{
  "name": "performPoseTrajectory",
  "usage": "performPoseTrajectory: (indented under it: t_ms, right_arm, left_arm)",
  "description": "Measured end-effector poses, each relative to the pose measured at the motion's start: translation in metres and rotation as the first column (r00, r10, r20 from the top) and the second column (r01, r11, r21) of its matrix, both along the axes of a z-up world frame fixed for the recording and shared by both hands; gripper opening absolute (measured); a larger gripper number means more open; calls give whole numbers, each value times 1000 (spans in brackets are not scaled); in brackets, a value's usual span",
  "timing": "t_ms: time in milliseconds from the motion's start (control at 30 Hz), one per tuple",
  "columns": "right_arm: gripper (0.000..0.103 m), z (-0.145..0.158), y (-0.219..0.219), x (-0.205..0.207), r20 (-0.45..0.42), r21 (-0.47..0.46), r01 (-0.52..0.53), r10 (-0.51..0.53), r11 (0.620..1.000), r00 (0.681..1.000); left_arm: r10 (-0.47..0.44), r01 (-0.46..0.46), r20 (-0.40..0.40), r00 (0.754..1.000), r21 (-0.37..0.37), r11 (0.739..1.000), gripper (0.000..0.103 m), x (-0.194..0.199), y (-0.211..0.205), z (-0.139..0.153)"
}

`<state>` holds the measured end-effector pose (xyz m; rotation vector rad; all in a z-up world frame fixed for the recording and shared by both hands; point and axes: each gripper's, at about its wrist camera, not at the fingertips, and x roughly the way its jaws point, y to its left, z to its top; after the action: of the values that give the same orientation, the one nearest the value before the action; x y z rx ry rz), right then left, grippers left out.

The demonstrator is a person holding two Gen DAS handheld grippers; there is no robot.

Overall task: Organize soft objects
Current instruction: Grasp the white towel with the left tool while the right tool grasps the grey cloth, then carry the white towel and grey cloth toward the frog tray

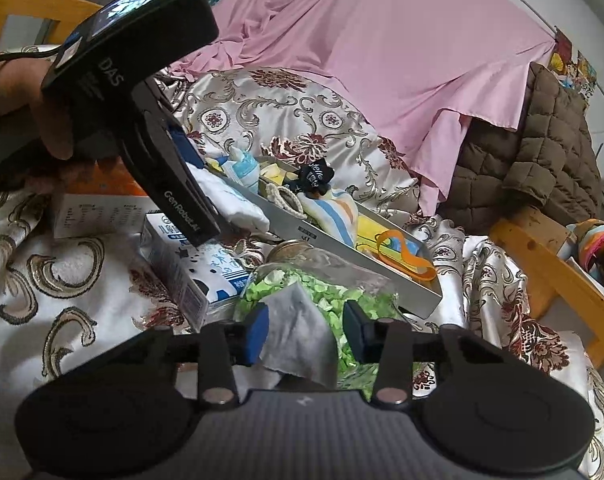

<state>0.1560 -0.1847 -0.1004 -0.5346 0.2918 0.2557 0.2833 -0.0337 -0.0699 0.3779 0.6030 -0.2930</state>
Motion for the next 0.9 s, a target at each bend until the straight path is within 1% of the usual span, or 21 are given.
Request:
performPoseTrajectory:
  t_ms: [33,67,100,233,267,333,500,600,667,767,900]
  right_arm:
    - [40,0,-1,0,-1,5,2,-2,1000,1000]
    - [39,1,-1,0,-1,8,4,-4,1000,1000]
    - [37,1,-1,0,-1,10,4,-4,1000,1000]
    - [28,2,-2,-2,3,11,2,-2,1000,1000]
    - [26,2,-1,-3,3,9,0,0,1000,1000]
    - [21,1,0,-3,6,-1,-1,1,1000,1000]
    - [18,-3,4,-4,21,-53,-6,7,999,1000]
    - [12,-3,5,-4,18,-56,-9,10,998,1000]
    - [9,-4,5,-4,17,-57,-9,10,998,1000]
    - [5,-4,4,-4,8,-53,-10,10,999,1000]
    - [3,-2,4,-4,15,-45,-3,3,999,1000]
  left_arm:
    - [2,-2,-1,1000,-3,1000,49,0,0,0]
    - [4,-4,-1,1000,-9,1000,46,0,1,1]
    - [6,-6,-2,1000,-19,1000,39,0,2,2]
    - [13,-13,-2,1000,-42,999,22,-2,2,5]
    - [10,-10,0,1000,-43,999,15,-3,1,5]
    - [0,0,10,1000,-38,999,13,-7,-2,6]
    - [-51,52,27,998,-53,997,11,-19,-9,6]
    - [-78,79,19,997,-54,995,10,-24,-14,6]
    - [-88,88,4,996,-69,994,10,-27,-15,6]
    - [-86,82,-29,996,-120,989,10,-30,-12,9]
    - [-65,46,-73,995,-230,972,9,-33,1,18]
